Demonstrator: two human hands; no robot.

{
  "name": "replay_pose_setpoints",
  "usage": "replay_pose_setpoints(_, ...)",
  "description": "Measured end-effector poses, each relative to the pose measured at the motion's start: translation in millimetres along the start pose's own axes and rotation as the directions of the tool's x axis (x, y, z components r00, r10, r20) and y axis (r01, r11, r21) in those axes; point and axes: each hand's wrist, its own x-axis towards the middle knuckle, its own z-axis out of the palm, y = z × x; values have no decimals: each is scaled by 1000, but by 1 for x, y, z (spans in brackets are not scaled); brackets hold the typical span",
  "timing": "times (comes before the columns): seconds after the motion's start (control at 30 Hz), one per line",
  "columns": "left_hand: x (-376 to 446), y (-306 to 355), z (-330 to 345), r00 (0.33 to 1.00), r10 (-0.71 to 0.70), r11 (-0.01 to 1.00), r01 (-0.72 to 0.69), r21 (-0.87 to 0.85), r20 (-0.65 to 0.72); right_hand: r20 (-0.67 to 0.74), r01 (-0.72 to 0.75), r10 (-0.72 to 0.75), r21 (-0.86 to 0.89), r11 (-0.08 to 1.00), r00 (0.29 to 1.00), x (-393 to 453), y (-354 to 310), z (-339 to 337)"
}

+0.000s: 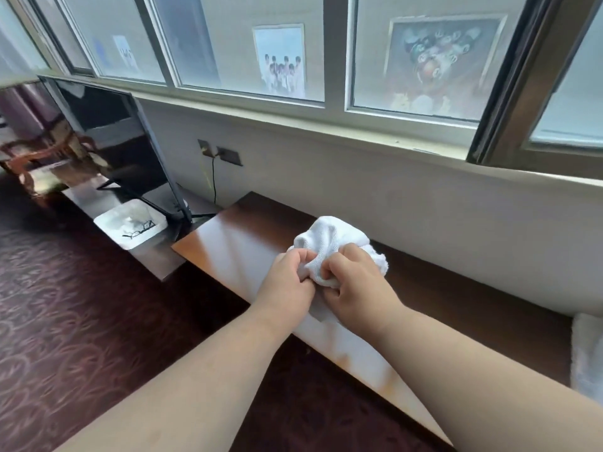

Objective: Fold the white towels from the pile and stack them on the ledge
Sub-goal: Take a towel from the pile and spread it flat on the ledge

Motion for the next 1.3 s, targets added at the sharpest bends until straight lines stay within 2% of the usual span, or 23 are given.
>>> replay_pose_setpoints(0.1, 16, -19, -13, 1000, 1, 1000, 0, -19, 18, 10, 12, -12, -56, 998, 1000, 16, -4, 21)
replay_pose_setpoints(0.23, 44, -43, -18, 998, -10, 999, 7, 42, 60, 46, 3, 2, -103, 995, 999, 28, 11, 52)
replay_pose_setpoints(0.5, 140, -75, -37, 991, -57, 956, 21, 292, 117, 121, 2, 9, -95, 995, 993, 100, 60, 113)
replay_pose_setpoints(0.7, 218, -94, -51, 985, -85, 916, 17, 401, 153, 245, 1, 39, -160, 987, 969, 168, 94, 151)
replay_pose_setpoints(0.8, 245, -119, -51, 968, -126, 883, 9, 470, 216, 350, -33, 116, -234, 972, 930, 180, 105, 174)
replay_pose_setpoints(0.87, 264, -141, -48, 931, -210, 836, 11, 549, 300, 420, -83, 199, -278, 957, 885, 178, 112, 195)
replay_pose_setpoints(0.9, 273, -151, -46, 890, -276, 799, 3, 602, 363, 473, -115, 255, -305, 945, 843, 175, 115, 206)
replay_pose_setpoints(0.93, 281, -160, -45, 831, -349, 760, -19, 649, 434, 535, -141, 313, -337, 931, 785, 175, 118, 217)
replay_pose_setpoints(1.03, 310, -187, -44, 586, -530, 675, -147, 723, 613, 679, -242, 450, -383, 891, 580, 171, 128, 253)
replay_pose_setpoints(1.1, 325, -198, -44, 478, -562, 642, -261, 721, 674, 693, -358, 499, -354, 864, 520, 160, 134, 272)
replay_pose_setpoints(1.17, 338, -204, -37, 448, -535, 624, -362, 692, 717, 672, -499, 557, -309, 810, 488, 148, 135, 282)
replay_pose_setpoints(1.23, 350, -205, -24, 455, -486, 595, -453, 664, 746, 593, -653, 622, -203, 730, 511, 138, 131, 282)
replay_pose_setpoints(1.3, 358, -203, -12, 524, -424, 585, -463, 665, 738, 401, -813, 766, -82, 576, 502, 129, 126, 276)
